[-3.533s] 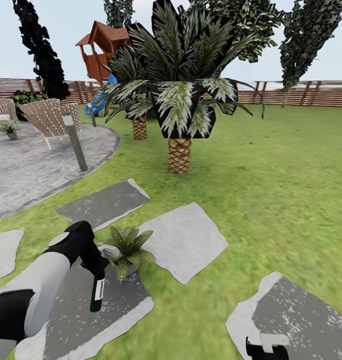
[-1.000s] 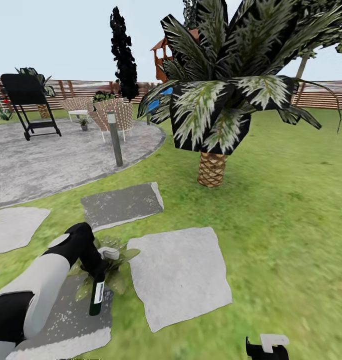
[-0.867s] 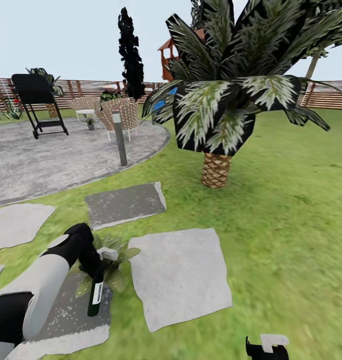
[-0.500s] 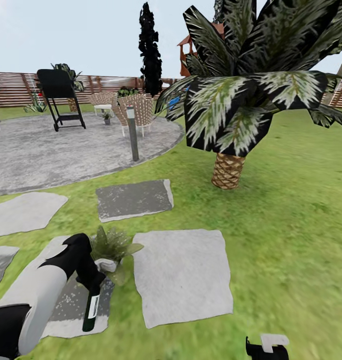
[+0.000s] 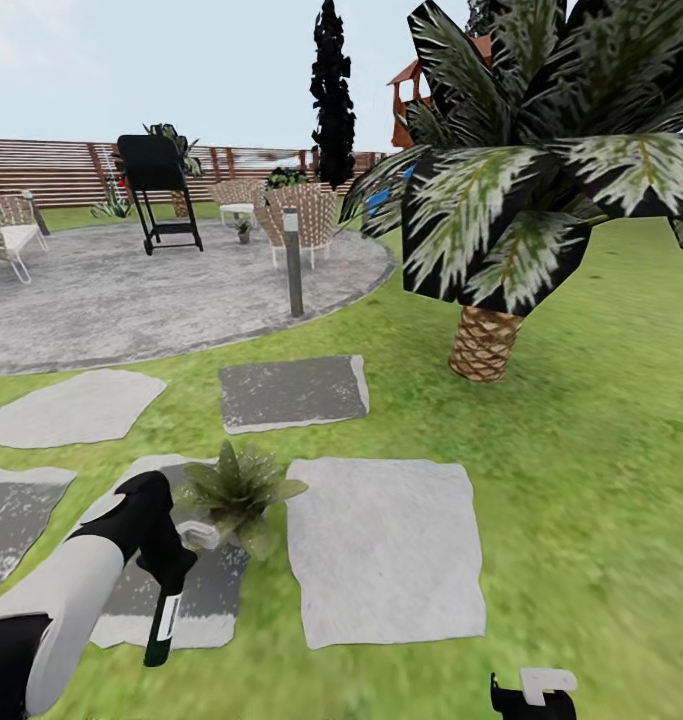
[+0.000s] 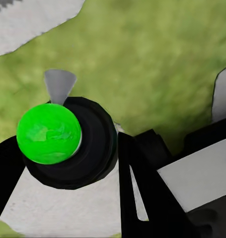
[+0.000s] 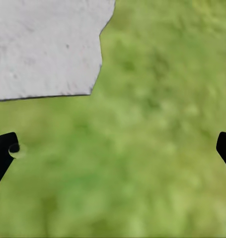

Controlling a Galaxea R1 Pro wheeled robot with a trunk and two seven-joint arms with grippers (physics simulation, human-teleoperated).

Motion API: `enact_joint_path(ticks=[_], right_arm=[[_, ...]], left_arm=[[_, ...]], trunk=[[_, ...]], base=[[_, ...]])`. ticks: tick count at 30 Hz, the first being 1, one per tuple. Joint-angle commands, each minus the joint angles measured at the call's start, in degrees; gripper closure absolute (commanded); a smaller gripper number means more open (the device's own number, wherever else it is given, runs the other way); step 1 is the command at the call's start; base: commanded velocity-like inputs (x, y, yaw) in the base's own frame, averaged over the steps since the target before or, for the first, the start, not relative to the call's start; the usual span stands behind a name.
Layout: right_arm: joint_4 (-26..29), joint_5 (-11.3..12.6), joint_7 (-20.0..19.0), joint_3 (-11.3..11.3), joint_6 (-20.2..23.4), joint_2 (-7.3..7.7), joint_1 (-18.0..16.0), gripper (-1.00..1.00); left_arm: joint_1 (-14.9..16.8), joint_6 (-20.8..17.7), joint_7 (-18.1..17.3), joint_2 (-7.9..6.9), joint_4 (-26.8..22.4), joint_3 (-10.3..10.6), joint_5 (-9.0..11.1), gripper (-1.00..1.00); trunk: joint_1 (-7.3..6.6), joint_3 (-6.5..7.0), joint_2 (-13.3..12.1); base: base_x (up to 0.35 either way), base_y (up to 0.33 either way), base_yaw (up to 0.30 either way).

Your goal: Pick up the pesticide atomizer in the garden and spray insectifuge to fully cover both potted plants in the garden.

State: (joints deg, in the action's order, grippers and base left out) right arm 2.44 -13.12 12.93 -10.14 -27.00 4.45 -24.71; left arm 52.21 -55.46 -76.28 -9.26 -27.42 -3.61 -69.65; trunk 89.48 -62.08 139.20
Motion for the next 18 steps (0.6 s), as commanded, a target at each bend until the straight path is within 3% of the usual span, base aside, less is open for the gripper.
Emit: enact_joint_path(ticks=[1, 8, 18], right_arm=[[-0.1, -0.6, 0.2, -0.4, -0.2, 0.06, 0.0, -1.00], [-0.2, -0.8, 0.1, -0.4, -0.2, 0.42, 0.0, -1.00], [-0.1, -0.7, 0.2, -0.4, -0.2, 0.05, 0.0, -1.00]], left_arm=[[-0.7, -0.5, 0.2, 0.04, -0.2, -0.4, -0.6, 1.00], [-2.1, -0.5, 2.0, 0.69, -0.7, -1.0, 0.1, 1.00], [-2.1, -0.5, 2.0, 0.90, -0.8, -1.1, 0.3, 1.00]], trunk=[[-0.01, -0.05, 0.0], [-0.01, -0.06, 0.0], [-0.01, -0.15, 0.0]], base=[[0.000, 0.000, 0.018], [0.012, -0.018, 0.003], [0.088, -0.237, 0.029]])
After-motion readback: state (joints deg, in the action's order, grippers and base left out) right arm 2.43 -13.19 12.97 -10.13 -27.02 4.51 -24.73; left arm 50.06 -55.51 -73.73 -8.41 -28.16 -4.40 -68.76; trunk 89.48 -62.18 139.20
